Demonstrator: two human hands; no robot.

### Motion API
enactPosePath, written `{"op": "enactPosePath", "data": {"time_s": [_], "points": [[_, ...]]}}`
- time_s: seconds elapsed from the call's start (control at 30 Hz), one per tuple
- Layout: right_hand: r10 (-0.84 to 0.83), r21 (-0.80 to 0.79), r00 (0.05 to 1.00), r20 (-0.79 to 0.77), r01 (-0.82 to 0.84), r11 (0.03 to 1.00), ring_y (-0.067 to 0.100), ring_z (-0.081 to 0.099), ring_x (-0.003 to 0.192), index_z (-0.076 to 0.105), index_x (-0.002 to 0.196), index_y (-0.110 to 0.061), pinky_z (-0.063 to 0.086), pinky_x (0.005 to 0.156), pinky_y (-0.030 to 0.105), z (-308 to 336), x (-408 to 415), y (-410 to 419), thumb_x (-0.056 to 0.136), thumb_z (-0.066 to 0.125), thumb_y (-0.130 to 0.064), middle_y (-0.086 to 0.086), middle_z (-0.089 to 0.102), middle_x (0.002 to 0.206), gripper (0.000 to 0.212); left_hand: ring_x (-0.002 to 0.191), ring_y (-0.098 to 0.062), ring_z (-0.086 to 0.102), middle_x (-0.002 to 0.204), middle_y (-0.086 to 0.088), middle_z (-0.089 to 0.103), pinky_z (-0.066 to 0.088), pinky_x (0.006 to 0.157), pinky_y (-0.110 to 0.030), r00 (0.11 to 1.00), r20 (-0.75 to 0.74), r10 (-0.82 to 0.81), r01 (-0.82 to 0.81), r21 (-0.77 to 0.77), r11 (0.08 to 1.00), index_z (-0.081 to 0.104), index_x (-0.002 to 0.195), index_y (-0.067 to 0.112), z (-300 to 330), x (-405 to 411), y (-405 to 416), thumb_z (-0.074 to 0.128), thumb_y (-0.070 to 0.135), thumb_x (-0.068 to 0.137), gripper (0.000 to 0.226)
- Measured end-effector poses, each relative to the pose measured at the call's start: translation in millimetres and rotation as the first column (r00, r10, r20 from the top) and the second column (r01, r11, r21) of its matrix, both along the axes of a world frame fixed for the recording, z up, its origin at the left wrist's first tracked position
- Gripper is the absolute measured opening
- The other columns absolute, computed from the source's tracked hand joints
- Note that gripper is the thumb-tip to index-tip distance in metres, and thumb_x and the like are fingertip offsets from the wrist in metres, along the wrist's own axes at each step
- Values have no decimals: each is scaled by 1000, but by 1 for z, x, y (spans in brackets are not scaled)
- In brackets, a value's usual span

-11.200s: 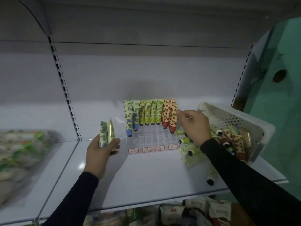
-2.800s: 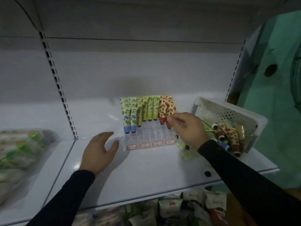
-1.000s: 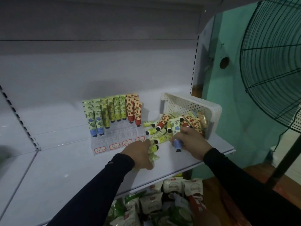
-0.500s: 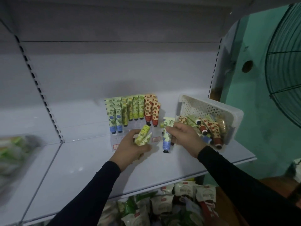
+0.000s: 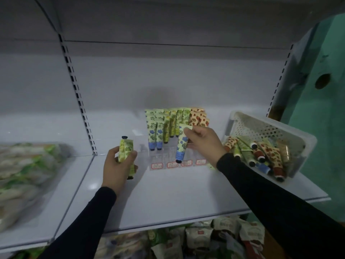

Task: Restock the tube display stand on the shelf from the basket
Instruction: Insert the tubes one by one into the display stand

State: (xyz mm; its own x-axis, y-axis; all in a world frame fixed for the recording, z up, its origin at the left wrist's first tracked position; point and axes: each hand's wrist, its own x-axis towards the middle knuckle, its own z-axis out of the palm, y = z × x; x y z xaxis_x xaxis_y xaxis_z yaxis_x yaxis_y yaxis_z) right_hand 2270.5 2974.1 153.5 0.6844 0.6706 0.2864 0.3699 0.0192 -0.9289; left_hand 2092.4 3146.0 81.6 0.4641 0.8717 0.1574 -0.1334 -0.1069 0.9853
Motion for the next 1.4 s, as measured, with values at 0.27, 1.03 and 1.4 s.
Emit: {"op": "enactPosePath", "data": {"time_s": [0.27, 1.03, 1.4], "points": [[-55, 22, 996, 74, 53, 998, 26, 71, 84, 73, 100, -10, 56, 87, 46, 0, -3, 40, 86, 72, -25, 5, 72, 88, 21, 62, -24, 63, 93, -12, 67, 51, 52, -28, 999, -26, -27, 27, -16, 1000, 55, 113, 22, -16, 4, 14, 72, 26, 87, 31], [-72, -62, 868, 492, 117, 991, 24, 65, 74, 73, 76, -5, 51, 74, 35, -7, -22, 75, 92, 63, -26, 8, 71, 73, 28, 54, -15, 61, 87, -6, 66, 55, 57, -35, 999, -22, -28, 28, -26, 999, 57, 106, 28, -22, 6, 17, 73, 27, 86, 26], [-88, -75, 841, 533, 150, 986, 1, 47, 50, 66, 63, -17, 35, 55, 4, -4, -26, 82, 91, 64, -22, -12, 55, 54, 29, 61, -20, 63, 91, -7, 67, 50, 49, -25, 999, -39, -28, 27, -22, 999, 57, 111, 26, -21, 6, 16, 73, 29, 86, 30]]}}
